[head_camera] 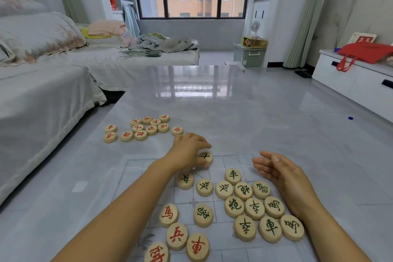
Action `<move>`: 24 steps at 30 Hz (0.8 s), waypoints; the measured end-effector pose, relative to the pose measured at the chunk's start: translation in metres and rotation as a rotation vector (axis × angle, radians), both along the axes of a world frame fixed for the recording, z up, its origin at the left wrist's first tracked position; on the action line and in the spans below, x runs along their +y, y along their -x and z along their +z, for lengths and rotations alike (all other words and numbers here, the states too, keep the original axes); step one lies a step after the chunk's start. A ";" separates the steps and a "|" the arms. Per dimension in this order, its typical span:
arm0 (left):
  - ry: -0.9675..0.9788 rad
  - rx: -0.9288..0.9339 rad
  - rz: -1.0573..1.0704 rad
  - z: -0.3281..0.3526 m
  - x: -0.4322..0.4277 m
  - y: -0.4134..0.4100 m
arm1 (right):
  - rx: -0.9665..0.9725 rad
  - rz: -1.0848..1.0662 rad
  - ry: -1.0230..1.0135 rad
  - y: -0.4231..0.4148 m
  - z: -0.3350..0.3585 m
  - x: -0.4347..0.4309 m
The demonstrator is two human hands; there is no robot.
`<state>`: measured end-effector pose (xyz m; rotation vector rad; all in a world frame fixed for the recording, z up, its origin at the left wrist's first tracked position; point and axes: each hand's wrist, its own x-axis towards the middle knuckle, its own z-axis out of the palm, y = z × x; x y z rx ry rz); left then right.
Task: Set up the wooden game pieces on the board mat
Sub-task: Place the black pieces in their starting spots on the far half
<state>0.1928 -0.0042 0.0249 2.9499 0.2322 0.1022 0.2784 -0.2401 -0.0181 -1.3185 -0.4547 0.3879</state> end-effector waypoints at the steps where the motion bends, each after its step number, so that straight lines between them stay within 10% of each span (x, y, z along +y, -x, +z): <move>1: 0.001 0.037 0.019 -0.001 0.000 -0.006 | 0.006 0.002 -0.004 -0.001 0.000 -0.001; 9: 0.137 -0.037 0.163 -0.011 -0.004 -0.016 | 0.012 0.011 0.008 -0.003 0.001 0.000; 14: 0.539 -0.295 0.327 -0.001 0.026 0.024 | -0.005 0.011 0.023 -0.004 -0.002 0.000; 24: 0.331 -0.211 0.426 -0.033 0.050 0.061 | -0.062 0.005 0.066 0.000 -0.002 0.002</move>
